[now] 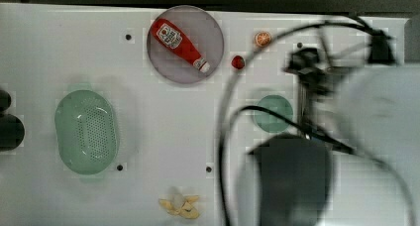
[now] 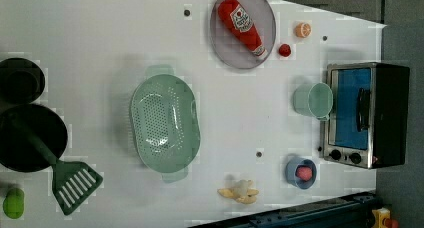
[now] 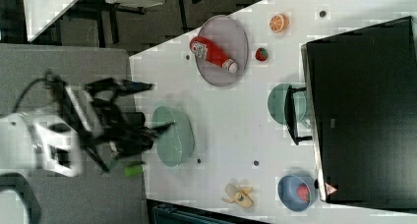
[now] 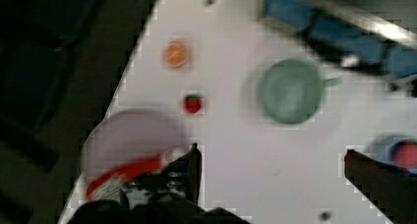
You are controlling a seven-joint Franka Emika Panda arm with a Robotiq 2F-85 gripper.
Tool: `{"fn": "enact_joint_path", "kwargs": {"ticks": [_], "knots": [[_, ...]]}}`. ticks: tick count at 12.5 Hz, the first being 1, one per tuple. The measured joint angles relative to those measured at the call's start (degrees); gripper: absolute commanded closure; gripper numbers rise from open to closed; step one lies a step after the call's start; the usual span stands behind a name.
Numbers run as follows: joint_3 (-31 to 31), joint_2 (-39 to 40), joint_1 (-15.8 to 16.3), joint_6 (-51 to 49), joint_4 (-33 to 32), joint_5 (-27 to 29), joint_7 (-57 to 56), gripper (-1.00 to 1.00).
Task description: Drag strainer right to left.
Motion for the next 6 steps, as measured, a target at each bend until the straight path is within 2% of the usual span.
{"fn": "enact_joint_path", "kwargs": {"ticks": [1,3,5,6], "knots": [[-1.0,0.1,-1.1,0.2,-1.5,-2.7,-1.3,-1.00],[-0.5,1.1,-2.2,-0.7,-4.3,-1.8,-3.3,-1.00],[2.9,2.2,-0.8,-1.1,-5.4,-2.0,-5.3,-1.00],[4.6,3.2,1.2,-1.9,-4.7,-1.9,-5.9,-1.00]]}}
